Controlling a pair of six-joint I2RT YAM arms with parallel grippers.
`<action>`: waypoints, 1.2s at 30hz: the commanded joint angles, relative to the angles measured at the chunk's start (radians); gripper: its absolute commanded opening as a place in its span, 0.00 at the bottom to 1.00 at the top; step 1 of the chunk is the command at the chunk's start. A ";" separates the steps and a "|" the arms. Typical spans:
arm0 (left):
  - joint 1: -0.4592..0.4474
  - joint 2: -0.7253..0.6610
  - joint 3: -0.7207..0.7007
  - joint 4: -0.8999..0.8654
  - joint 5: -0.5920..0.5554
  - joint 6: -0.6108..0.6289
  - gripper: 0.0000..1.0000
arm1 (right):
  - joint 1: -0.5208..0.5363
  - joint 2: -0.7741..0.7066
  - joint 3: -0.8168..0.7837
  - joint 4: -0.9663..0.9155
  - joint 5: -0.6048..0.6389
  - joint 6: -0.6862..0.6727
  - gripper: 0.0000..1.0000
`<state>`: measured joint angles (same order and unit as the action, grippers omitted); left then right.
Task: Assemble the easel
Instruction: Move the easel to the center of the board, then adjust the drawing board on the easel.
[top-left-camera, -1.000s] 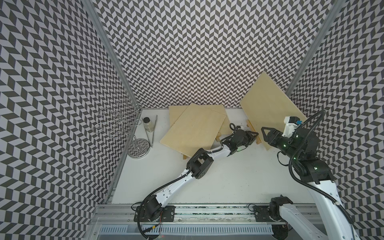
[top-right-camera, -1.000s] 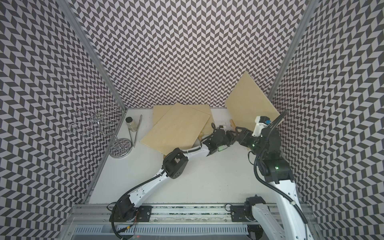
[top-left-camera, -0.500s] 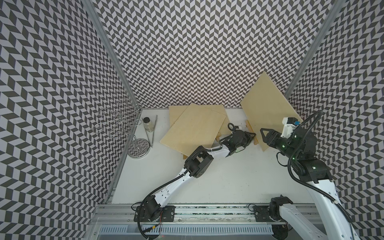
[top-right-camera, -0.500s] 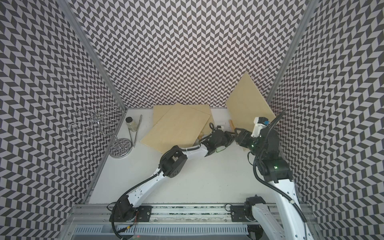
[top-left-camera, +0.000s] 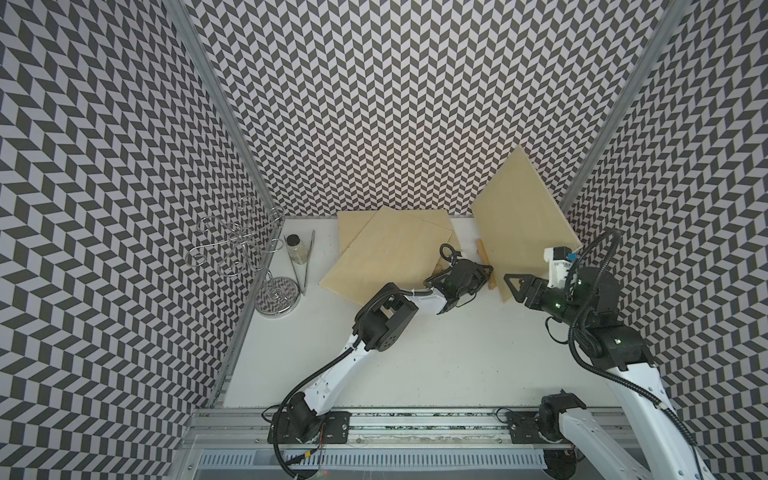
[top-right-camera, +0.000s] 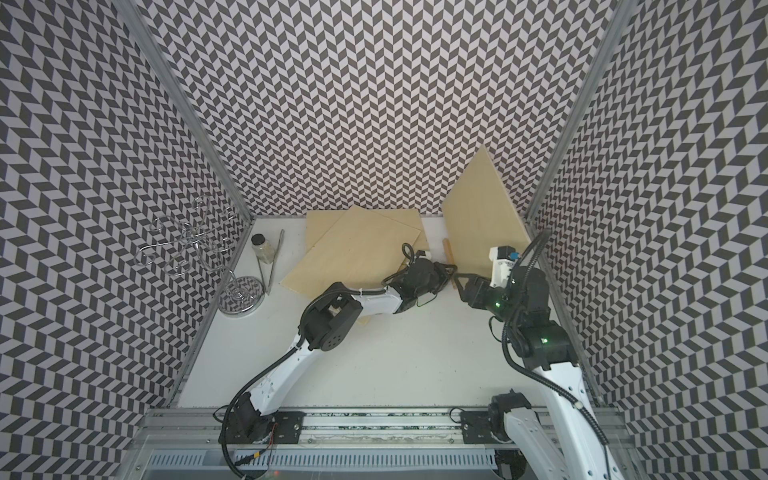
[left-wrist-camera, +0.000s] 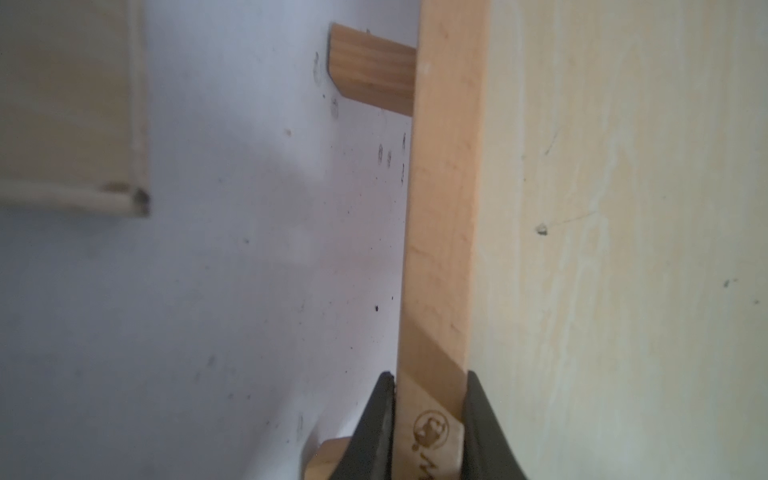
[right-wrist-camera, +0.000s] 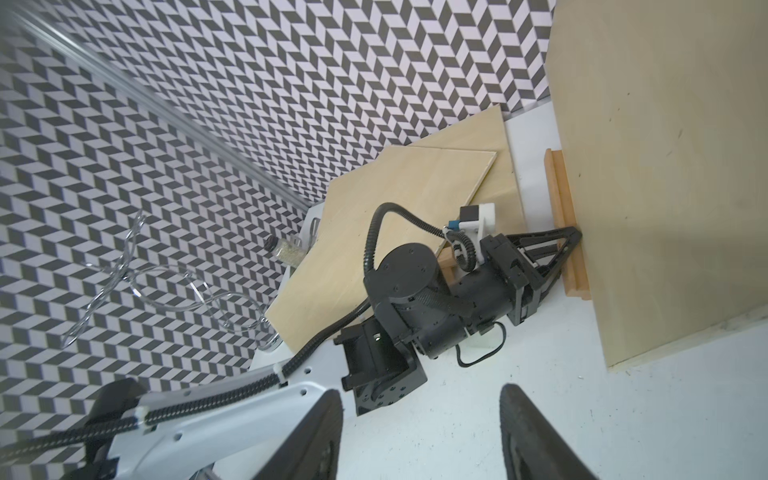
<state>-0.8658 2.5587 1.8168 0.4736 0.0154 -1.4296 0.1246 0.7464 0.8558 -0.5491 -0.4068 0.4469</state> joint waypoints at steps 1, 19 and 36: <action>0.027 -0.013 -0.030 -0.053 -0.088 -0.055 0.00 | 0.011 -0.044 -0.041 -0.024 -0.032 0.026 0.60; 0.028 -0.062 -0.129 0.007 -0.047 -0.070 0.00 | -0.010 0.082 -0.023 -0.012 0.432 0.036 0.62; 0.028 -0.054 -0.147 0.022 -0.032 -0.055 0.00 | -0.082 0.088 -0.264 0.496 0.459 0.051 0.54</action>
<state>-0.8562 2.5095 1.7020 0.5491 -0.0010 -1.4284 0.0490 0.8665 0.6277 -0.2131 0.0181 0.4770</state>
